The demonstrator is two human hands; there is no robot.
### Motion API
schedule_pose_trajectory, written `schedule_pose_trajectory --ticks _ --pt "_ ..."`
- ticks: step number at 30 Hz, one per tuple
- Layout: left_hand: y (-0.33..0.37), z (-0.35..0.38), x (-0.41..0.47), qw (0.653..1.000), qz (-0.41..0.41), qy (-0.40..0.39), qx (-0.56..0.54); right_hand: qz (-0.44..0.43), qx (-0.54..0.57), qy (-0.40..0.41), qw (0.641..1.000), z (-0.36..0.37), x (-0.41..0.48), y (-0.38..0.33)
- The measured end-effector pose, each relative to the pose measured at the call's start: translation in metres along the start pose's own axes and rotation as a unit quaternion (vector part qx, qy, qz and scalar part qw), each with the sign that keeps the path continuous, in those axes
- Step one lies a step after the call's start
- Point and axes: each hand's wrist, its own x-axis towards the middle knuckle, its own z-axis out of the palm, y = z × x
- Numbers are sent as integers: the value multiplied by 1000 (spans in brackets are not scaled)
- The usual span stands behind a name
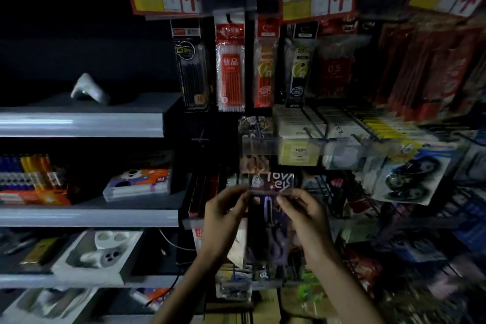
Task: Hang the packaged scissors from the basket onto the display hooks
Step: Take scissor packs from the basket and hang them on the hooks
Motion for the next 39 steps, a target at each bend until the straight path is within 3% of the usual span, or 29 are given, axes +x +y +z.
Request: schedule_pose_trajectory --ticks 11,17,25,39 --pt "47 2 47 998 46 20 -41 -4 -19 40 999 -15 12 5" --pt "69 -1 40 993 28 -31 -109 -31 -10 31 999 -3 18 -7" --pt "84 -2 48 997 41 -31 -62 -57 21 42 997 24 41 -32" --pt "75 -7 50 999 42 -28 -14 -20 51 72 996 45 76 -27"
